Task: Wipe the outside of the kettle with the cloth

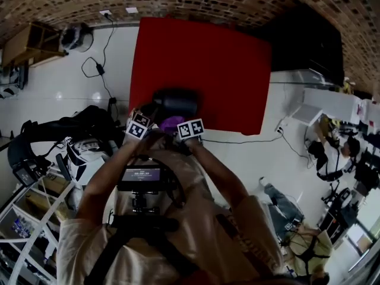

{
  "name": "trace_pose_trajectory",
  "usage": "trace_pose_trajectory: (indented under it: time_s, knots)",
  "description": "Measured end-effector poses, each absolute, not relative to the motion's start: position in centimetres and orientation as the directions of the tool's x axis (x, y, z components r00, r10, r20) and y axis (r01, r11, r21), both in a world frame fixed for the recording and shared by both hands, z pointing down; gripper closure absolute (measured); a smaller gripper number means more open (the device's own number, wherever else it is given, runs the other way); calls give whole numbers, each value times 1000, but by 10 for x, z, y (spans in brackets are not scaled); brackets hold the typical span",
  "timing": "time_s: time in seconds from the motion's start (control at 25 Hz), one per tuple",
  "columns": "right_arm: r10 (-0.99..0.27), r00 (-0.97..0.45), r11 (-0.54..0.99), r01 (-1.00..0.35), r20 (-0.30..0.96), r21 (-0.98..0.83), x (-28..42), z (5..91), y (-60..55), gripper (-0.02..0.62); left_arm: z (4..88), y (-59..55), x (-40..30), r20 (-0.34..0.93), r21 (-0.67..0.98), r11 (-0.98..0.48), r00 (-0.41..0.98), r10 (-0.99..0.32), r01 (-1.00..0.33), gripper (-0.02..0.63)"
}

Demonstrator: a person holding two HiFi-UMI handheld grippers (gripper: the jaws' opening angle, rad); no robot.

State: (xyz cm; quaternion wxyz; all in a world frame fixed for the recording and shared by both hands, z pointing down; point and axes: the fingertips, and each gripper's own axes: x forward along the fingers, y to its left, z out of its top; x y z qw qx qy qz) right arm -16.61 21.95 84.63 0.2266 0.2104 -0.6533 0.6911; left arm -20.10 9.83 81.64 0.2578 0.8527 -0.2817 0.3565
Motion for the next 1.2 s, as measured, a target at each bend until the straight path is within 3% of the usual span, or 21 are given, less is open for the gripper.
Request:
trace_pose_trajectory:
  time_s: [0.2,0.36,0.44,0.56,0.72,0.8,1.04,1.12,1.2]
  knots:
    - [-157,-786,-230,-559,597,-797,-109,867,198,489,818,98,-204,755,209,-724,579,-309,-658,559]
    - [-246,-614,-209,-722,750,-660,4,886,187,489,821,100,-208,758,199,-734,577,-305,-650,559]
    - [-285,-511,-112,-822,811,-558,56,880,168,489,820,102,-207,762,220,-729,581,-287,-648,560]
    - [-311,-440,201,-897,842,-394,80,851,134,489,815,106,-203,752,258,-722,602,-267,-642,561]
    - [-224,-501,673,-700,836,-240,22,838,115,489,807,109,-195,742,252,-744,617,-261,-619,555]
    - [-144,-486,807,-561,862,-181,-1,854,117,489,812,115,-190,773,246,-755,593,-226,-608,555]
    - [-4,-327,951,-295,945,-98,9,915,117,489,818,124,-180,824,259,-740,541,-165,-621,552]
    - [3,-318,947,-303,948,-104,18,919,116,488,818,126,-182,822,275,-721,544,-166,-636,552]
    - [-49,-376,901,-416,925,-121,29,903,107,488,816,126,-181,823,276,-715,542,-170,-643,552]
